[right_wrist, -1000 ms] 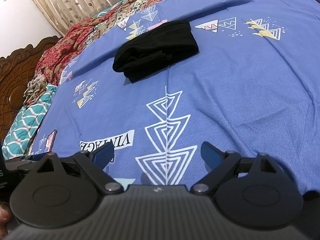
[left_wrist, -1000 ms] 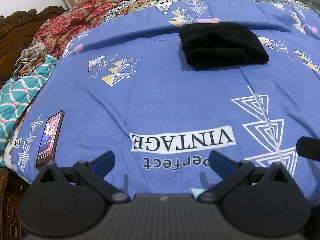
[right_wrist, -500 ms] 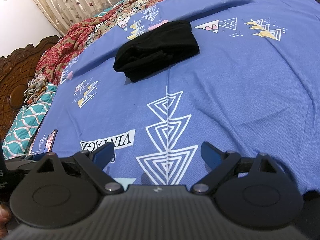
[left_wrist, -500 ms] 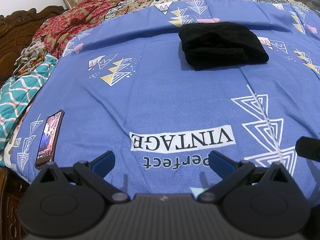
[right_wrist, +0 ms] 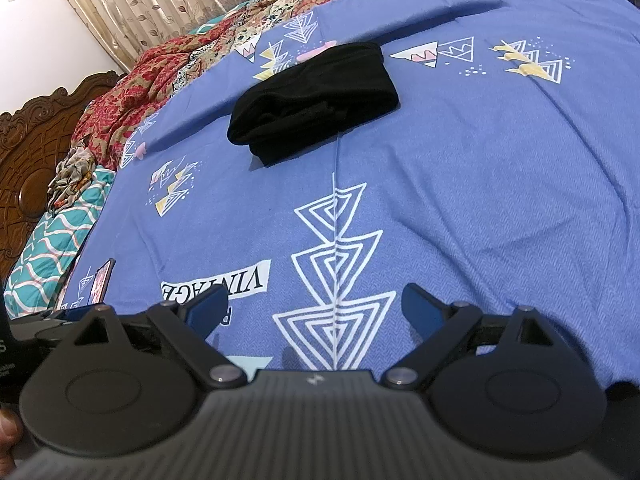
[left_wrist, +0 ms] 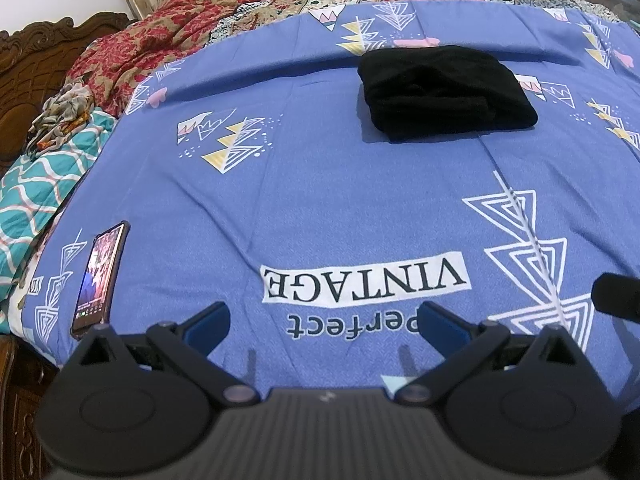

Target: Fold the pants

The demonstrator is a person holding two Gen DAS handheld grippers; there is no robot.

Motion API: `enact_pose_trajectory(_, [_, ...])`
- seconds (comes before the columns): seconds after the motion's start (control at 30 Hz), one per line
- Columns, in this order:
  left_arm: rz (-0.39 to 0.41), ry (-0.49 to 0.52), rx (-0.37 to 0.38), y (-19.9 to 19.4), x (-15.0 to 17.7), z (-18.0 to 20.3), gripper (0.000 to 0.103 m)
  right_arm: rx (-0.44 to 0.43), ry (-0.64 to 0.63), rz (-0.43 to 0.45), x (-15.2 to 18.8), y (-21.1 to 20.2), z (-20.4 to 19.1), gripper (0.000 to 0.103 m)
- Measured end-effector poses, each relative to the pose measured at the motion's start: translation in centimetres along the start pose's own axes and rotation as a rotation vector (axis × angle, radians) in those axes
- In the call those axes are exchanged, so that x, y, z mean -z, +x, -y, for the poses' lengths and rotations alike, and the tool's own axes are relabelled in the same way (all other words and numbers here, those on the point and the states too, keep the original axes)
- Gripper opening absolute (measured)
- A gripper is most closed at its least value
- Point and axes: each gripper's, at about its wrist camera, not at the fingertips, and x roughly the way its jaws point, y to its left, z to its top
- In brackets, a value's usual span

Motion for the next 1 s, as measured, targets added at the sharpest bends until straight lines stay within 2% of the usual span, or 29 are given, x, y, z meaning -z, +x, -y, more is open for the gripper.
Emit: enact_pose_trajectory(1.0, [-0.002, -0.002, 0.001, -0.12, 0.0, -0.2, 0.103, 0.0, -0.002, -0.002, -0.14, -0.08, 0.15, 0.095])
